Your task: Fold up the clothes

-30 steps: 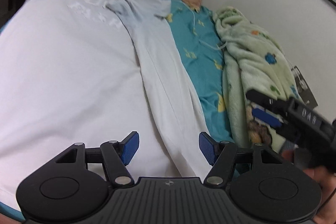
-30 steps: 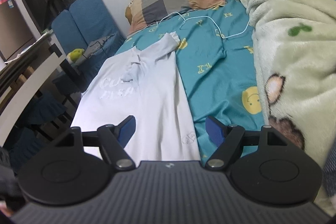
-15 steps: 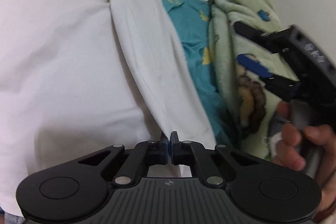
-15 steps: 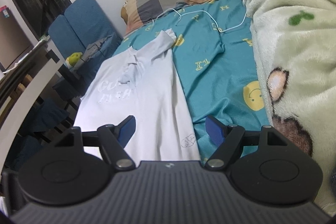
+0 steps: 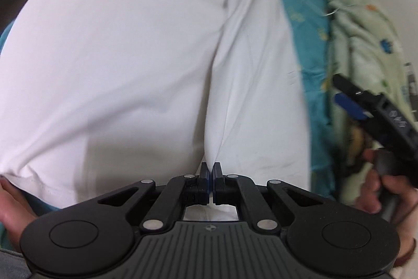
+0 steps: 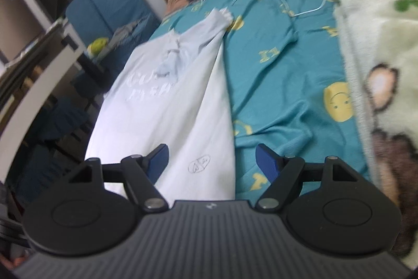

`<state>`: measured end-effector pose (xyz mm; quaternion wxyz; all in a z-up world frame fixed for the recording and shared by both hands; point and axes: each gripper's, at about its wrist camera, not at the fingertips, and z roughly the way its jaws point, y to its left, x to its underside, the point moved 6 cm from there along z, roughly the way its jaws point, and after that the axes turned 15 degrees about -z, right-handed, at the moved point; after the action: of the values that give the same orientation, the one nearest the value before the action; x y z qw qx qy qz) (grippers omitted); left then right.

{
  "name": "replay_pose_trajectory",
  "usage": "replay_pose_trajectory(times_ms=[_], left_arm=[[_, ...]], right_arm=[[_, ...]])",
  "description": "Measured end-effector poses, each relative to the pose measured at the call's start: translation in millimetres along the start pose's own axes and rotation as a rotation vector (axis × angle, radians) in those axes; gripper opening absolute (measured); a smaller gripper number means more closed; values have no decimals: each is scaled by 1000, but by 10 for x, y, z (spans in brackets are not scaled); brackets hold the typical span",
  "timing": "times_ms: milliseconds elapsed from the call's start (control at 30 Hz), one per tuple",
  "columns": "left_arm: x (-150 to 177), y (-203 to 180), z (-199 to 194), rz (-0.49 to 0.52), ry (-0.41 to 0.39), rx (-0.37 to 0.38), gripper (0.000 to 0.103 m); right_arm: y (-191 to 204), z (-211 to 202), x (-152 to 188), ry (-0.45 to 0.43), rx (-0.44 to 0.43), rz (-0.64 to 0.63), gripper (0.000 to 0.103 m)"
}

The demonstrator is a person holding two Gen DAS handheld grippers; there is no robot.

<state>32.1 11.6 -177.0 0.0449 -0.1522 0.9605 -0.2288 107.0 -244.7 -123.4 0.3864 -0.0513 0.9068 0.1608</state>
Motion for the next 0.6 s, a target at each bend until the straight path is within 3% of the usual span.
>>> replay_pose_trajectory(times_ms=[100,200,300,333,467,600], left_arm=[[-62,-38,-5,-3,5,17,8],[-123,-96,-150,5,-28,61,37],[-288,-56,-466,-12,-115,135,52],[-436,8,-561,-48,-151,157,58],[-1089,305,-941,-214,-294,245,63],[-2013,830,-1111,-443,-419,289,67]], right_arm=[[57,9,40,6,-11,-2,75],[110,13,80,11,-23,0,75],[163,17,120,16,-35,1,75],[181,18,133,17,-38,1,75],[180,0,160,7,-51,36,75],[166,46,146,-2,-39,55,75]])
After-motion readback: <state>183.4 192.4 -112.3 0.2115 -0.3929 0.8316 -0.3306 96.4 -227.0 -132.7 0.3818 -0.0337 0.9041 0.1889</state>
